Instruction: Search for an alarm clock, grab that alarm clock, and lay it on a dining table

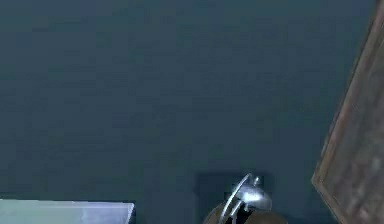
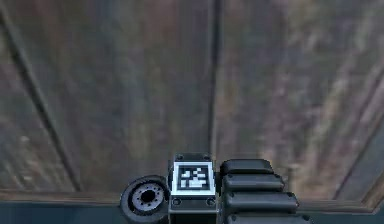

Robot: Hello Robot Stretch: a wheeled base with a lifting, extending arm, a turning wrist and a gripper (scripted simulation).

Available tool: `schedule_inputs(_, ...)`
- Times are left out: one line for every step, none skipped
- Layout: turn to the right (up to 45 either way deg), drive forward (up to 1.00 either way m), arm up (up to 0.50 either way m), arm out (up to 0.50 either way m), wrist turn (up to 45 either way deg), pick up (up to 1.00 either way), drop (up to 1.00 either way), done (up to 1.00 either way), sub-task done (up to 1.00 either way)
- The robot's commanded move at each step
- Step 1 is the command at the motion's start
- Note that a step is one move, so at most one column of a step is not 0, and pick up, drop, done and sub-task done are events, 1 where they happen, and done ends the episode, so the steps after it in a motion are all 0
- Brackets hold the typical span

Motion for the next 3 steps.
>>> schedule_inputs(-45.0,0.00,0.00,0.00,0.0,0.00,0.00,0.00,0.00)
schedule_inputs(-45.0,0.00,0.00,0.00,0.0,0.00,0.00,0.00,0.00)
schedule_inputs(-45.0,0.00,0.00,0.00,0.0,0.00,0.00,0.00,0.00)
